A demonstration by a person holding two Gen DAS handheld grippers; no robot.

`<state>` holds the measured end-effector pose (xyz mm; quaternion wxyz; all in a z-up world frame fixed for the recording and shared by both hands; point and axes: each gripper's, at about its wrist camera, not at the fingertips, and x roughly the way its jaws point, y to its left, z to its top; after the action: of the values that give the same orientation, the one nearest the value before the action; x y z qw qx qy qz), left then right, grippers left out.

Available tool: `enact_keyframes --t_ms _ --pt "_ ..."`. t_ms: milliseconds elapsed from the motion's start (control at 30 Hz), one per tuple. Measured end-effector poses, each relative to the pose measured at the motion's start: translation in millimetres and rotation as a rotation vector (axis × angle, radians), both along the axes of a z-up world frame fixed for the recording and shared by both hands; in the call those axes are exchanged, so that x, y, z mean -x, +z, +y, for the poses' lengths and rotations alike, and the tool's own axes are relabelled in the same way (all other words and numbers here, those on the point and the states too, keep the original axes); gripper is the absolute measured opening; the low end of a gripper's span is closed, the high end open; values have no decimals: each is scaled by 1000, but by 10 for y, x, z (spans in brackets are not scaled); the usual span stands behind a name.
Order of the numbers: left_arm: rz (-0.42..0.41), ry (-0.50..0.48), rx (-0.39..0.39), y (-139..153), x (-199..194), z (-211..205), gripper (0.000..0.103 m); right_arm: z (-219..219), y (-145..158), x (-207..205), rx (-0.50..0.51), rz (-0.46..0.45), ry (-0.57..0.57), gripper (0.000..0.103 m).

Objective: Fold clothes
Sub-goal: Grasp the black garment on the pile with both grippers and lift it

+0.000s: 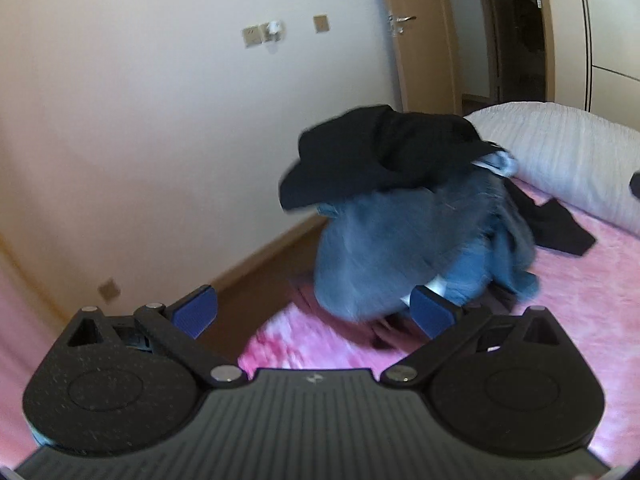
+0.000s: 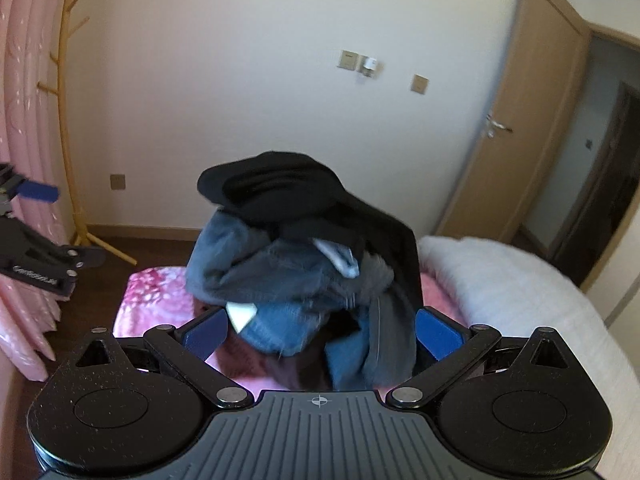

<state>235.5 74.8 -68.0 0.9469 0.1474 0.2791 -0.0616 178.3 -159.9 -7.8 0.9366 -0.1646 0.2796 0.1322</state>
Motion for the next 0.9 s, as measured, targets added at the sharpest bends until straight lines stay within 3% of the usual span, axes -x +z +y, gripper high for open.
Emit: enact_keyframes --t_ms 100,267,367,467,567,633,667,700,733,767,800,900 --pt "14 -62 -29 -171 -554 106 101 238 -76 -520 72 -9 51 102" --pt "7 -242 -146 -431 -1260 99 99 661 -392 -1345 278 -27 142 102" --pt "-19 -394 -229 -577 -1542 27 93 838 -614 -1726 390 -17 212 102" --pt "-52 -494 -269 -640 -1696 -9 78 971 -844 -1979 491 -6 307 101" --pt "-76 -554 -263 -642 -1830 -4 59 1022 -996 -2165 521 7 366 84" --pt "-65 -584 -240 -608 -1888 0 26 1037 -1063 -2280 519 17 388 76" --pt "-53 -595 -234 -579 -1922 6 16 1044 -1096 -2338 518 21 399 73" --pt "-52 -599 -231 -542 -1947 4 7 1024 -1106 -2394 496 27 400 61" --pt "-56 -600 -228 -503 -1963 -2 6 997 -1078 -2440 461 35 393 49" --pt "-66 -602 -217 -449 -1973 -6 5 956 -1031 -2471 432 31 380 44" --pt "-84 -603 -204 -373 -1981 -12 4 907 -982 -2498 405 20 365 31" --pt "-157 -610 -175 -106 -1998 -60 3 736 -809 -2564 329 -23 310 15"
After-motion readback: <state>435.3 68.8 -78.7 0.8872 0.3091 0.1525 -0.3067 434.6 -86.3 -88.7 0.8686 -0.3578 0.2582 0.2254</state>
